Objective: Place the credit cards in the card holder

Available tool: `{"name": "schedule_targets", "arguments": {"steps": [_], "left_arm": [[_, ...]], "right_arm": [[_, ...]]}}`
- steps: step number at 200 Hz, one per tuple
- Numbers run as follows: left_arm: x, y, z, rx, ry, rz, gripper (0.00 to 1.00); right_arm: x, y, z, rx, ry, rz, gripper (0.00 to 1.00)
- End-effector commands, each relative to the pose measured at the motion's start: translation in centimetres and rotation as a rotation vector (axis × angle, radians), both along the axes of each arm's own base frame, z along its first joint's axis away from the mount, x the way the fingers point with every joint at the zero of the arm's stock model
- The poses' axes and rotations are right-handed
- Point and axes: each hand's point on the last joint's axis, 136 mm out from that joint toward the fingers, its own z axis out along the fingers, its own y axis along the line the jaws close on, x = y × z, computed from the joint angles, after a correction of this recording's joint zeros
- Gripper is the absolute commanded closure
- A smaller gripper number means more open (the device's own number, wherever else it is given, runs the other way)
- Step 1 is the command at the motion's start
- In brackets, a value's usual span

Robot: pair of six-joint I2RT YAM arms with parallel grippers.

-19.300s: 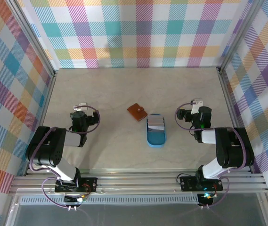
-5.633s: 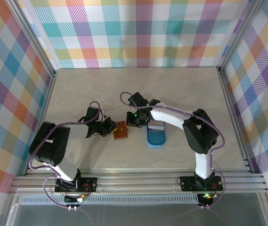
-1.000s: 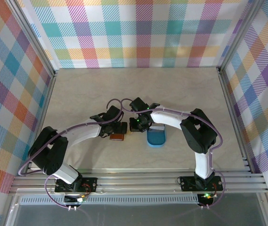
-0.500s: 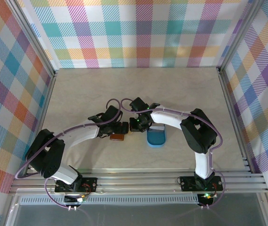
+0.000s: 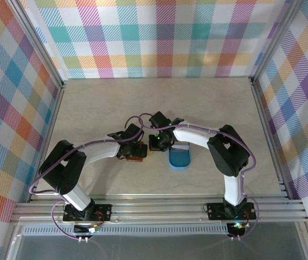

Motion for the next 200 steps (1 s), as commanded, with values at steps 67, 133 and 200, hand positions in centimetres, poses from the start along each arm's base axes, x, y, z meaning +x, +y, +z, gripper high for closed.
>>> {"name": "schedule_targets", "arguments": {"steps": [67,133,200], "left_arm": [[0.8,1.2,1.5,0.077,-0.058,0.039,0.0],[0.9,2.5,3.8,0.129,-0.093,0.056,0.0],[0.8,4.2,5.4,0.148,-0.111,0.08,0.0]], "right_arm": [[0.3,0.4,0.1,0.002,0.009,0.004,1.0],[0.3,0.2,0.2,0.0,0.004,0.001,1.0],[0.3,0.2,0.5,0.007,0.002,-0.002,1.0]]}}
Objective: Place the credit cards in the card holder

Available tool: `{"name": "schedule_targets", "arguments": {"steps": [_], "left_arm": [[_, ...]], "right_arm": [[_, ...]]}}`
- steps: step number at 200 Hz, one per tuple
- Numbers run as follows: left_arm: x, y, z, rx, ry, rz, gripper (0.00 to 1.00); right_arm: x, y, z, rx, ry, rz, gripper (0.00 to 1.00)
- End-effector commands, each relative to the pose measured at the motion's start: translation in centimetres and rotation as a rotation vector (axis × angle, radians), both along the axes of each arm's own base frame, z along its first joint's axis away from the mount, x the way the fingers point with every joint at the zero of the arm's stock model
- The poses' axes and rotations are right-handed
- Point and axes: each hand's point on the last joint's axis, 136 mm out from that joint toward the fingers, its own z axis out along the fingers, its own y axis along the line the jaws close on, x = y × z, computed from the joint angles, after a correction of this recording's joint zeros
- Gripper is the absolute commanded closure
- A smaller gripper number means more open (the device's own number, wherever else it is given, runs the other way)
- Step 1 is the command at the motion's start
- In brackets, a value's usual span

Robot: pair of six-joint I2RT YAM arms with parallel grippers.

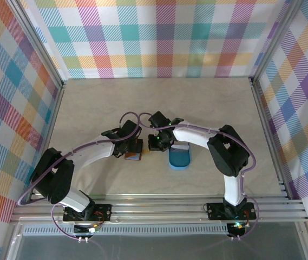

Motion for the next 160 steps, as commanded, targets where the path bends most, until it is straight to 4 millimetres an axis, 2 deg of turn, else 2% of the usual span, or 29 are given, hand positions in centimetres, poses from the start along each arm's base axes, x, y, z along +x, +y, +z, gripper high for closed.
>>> {"name": "schedule_targets", "arguments": {"steps": [1,52,107,131,160], "left_arm": [[-0.1,1.6,0.7,0.059,0.004,0.021,0.0],[-0.2,3.6,1.8,0.145,-0.012,0.048,0.0],[0.0,5.5,2.1,0.2,-0.002,0.089,0.0],[0.0,6.4,1.6,0.207,0.011,0.111,0.01],[0.1,7.4,0.0,0.227,0.043,0.134,0.01]], "right_arm": [[0.1,0.1,0.3,0.003,0.007,-0.001,1.0],[0.1,0.0,0.2,-0.004,0.006,-0.001,1.0],[0.3,0.0,0.4,-0.006,0.0,-0.002,1.0],[0.5,-0.3,0.4,-0.024,-0.012,0.001,1.0],[0.6,-0.7,0.5,-0.053,-0.032,0.018,1.0]]}}
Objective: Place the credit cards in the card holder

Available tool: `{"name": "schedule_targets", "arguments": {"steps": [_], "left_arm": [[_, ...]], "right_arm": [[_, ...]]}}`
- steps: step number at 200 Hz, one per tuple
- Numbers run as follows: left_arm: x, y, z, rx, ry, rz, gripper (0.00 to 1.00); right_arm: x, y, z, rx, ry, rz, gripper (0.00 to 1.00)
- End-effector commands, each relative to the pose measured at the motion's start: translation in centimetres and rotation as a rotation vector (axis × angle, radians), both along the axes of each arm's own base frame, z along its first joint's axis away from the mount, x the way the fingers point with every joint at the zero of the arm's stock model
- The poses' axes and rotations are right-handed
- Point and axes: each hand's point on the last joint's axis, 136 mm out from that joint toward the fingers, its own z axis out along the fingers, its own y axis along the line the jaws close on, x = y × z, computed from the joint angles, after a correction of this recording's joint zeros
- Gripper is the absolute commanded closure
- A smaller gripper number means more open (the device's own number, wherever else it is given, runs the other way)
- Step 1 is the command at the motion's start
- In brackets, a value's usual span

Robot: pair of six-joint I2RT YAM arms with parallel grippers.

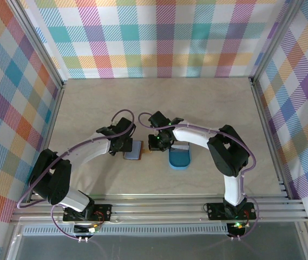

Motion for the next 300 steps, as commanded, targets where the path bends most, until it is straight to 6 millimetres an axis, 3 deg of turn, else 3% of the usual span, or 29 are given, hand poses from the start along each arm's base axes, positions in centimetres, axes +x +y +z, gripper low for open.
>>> {"name": "schedule_targets", "arguments": {"steps": [1,22,135,192,221,257,300], "left_arm": [[-0.1,1.7,-0.9,0.057,0.026,0.028,0.01],[0.0,2.5,-1.7,0.1,0.043,0.051,0.02],[-0.1,2.6,-4.5,0.123,0.205,0.09,0.03],[-0.7,3.7,-4.8,0.117,0.262,0.135,0.07],[-0.9,2.6,-4.6,0.039,0.27,0.116,0.08],[-0.8,-0.1,-3.8,-0.131,0.241,0.065,0.08],[-0.6,-1.2,-2.3,-0.22,0.197,0.045,0.08]], "right_arm": [[0.5,-0.5,0.4,-0.037,-0.025,0.021,1.0],[0.6,-0.9,0.5,-0.061,-0.038,0.023,1.0],[0.8,-1.5,0.5,-0.09,-0.064,0.03,1.0],[1.3,-1.8,0.6,-0.102,-0.081,0.031,1.0],[1.5,-1.5,0.9,-0.09,-0.089,0.031,1.0],[1.8,-1.1,2.0,-0.064,-0.106,0.032,0.89],[2.1,-1.1,4.1,-0.026,-0.136,0.011,0.68]]}}
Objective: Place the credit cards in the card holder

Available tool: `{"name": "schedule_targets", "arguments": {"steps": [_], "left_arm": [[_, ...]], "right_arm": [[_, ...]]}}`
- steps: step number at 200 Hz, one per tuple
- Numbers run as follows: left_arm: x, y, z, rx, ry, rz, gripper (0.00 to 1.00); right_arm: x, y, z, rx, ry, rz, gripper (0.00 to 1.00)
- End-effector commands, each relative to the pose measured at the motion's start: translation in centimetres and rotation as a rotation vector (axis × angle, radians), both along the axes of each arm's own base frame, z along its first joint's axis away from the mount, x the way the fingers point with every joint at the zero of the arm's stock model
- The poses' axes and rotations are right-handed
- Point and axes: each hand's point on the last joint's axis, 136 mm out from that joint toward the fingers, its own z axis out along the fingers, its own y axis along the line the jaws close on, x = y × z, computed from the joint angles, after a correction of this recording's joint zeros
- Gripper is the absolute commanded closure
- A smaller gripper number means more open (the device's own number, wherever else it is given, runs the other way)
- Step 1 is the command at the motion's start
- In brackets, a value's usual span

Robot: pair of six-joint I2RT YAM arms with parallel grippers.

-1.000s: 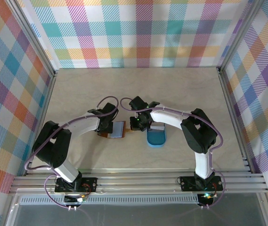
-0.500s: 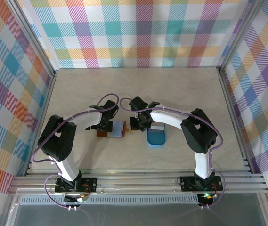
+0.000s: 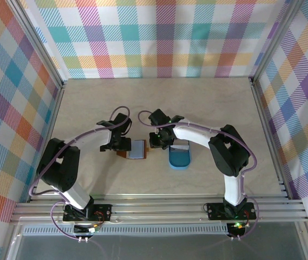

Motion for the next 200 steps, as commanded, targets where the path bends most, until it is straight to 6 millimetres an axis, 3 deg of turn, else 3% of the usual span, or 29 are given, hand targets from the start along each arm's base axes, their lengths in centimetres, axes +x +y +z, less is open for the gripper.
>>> {"name": "schedule_targets", "arguments": {"steps": [1,39,95,149,200], "left_arm": [[-0.3,-1.0,0.8,-0.078,-0.01,-0.015,0.08],[-0.5,-0.8,1.1,-0.088,-0.018,-0.007,0.08],[-0.8,1.2,1.8,-0.104,-0.049,0.05,0.11],[-1.5,1.4,0.9,-0.2,-0.03,0.103,0.19],[-2.4,0.0,-0.1,-0.334,-0.021,0.121,0.32]], "right_arm": [[0.6,0.0,3.4,0.045,-0.05,-0.012,0.67],[0.1,0.2,6.2,0.118,-0.077,-0.029,0.56],[-1.2,3.0,8.1,0.197,-0.074,0.01,0.56],[-2.2,6.9,5.5,0.164,-0.012,0.043,0.56],[-1.7,7.4,3.0,0.077,-0.002,0.015,0.52]]}}
